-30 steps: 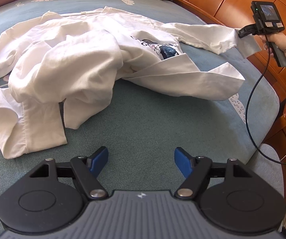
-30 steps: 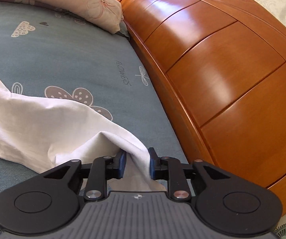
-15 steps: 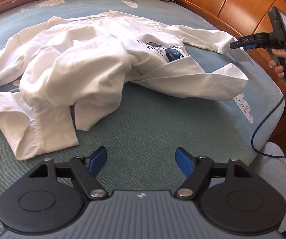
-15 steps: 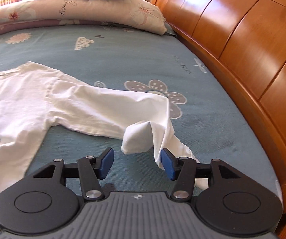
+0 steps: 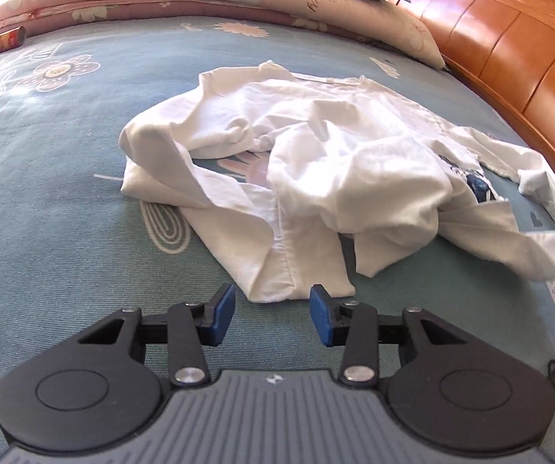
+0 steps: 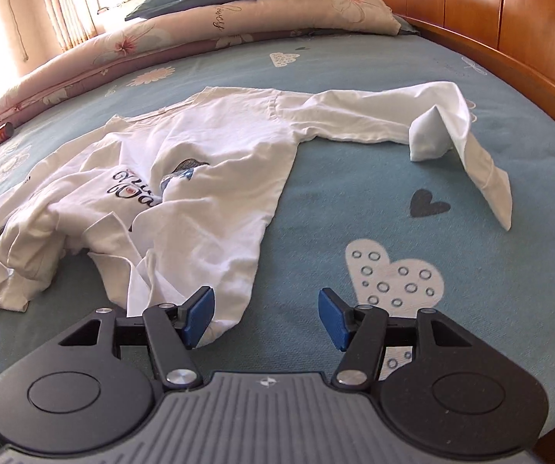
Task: Fold clothes
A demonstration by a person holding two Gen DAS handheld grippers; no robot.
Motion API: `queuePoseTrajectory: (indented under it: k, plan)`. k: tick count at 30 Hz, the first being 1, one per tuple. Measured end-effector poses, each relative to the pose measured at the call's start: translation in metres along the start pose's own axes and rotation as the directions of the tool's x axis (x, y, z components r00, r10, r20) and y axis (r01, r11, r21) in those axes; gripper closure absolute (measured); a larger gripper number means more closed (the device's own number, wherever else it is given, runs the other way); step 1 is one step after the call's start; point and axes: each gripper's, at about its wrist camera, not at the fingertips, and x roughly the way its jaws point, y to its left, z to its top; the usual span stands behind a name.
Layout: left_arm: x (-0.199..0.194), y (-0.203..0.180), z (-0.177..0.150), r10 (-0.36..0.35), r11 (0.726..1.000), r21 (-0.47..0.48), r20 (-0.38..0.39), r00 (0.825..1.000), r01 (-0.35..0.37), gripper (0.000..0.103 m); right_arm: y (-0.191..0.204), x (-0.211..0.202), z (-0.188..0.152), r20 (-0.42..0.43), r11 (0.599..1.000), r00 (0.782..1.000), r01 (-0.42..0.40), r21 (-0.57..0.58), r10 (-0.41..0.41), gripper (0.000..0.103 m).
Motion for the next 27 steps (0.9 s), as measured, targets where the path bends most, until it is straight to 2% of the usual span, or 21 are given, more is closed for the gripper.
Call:
queuePoseTrajectory:
  k: [1, 4, 7, 9, 10, 11, 12, 14, 20, 24, 27]
  plan:
    - [0.002, 0.003, 0.001, -0.009, 1.000, -0.025, 0.016, 1.000, 0.009, 0.062, 0.003, 0.002, -0.003, -0.005, 1.000, 1.000, 0.001, 0.004, 0.000, 0.039]
    - [0.014, 0.004, 0.004, 0.032, 0.999, -0.040, 0.040, 0.999, -0.030, 0.062, 0.006, 0.003, -0.006, -0.017, 1.000, 1.000, -0.010, 0.019, 0.010, 0.039]
    - [0.028, 0.003, 0.001, 0.079, 0.997, -0.028, 0.026, 0.997, -0.078, 0.062, 0.007, -0.004, -0.005, -0.001, 1.000, 1.000, -0.013, 0.019, 0.013, 0.039]
    - [0.030, 0.000, -0.002, 0.096, 0.995, -0.006, 0.044, 0.994, -0.096, 0.063, 0.006, -0.009, -0.004, 0.011, 1.000, 1.000, -0.014, 0.020, 0.014, 0.039]
    - [0.030, -0.001, -0.004, 0.107, 0.994, 0.008, 0.055, 0.993, -0.108, 0.067, 0.004, -0.011, -0.005, 0.017, 1.000, 1.000, -0.013, 0.022, 0.013, 0.038]
    - [0.029, -0.001, -0.003, 0.124, 0.992, 0.011, 0.058, 0.991, -0.125, 0.092, 0.003, -0.012, -0.005, 0.020, 1.000, 1.000, -0.012, 0.025, 0.012, 0.038]
    - [0.029, -0.001, -0.002, 0.142, 0.990, 0.012, 0.060, 0.988, -0.143, 0.101, 0.002, -0.012, -0.005, 0.020, 1.000, 1.000, -0.011, 0.029, 0.011, 0.038]
    - [0.021, 0.006, 0.002, 0.141, 0.990, -0.023, 0.075, 0.987, -0.140, 0.102, 0.001, -0.012, -0.006, 0.019, 0.999, 1.000, -0.015, 0.037, 0.014, 0.038]
    - [-0.025, 0.029, 0.029, 0.239, 0.970, -0.008, 0.190, 0.952, -0.242, 0.102, 0.000, -0.013, -0.005, 0.025, 0.999, 0.999, -0.029, 0.037, 0.028, 0.038]
    - [-0.050, 0.063, 0.045, 0.296, 0.955, -0.051, 0.205, 0.933, -0.292, 0.102, 0.000, -0.015, -0.003, 0.035, 0.999, 0.999, -0.033, 0.044, 0.031, 0.038]
    - [-0.063, 0.099, 0.056, 0.392, 0.920, -0.091, 0.213, 0.895, -0.381, 0.102, 0.000, -0.017, -0.002, 0.039, 0.999, 0.999, -0.028, 0.037, 0.026, 0.038]
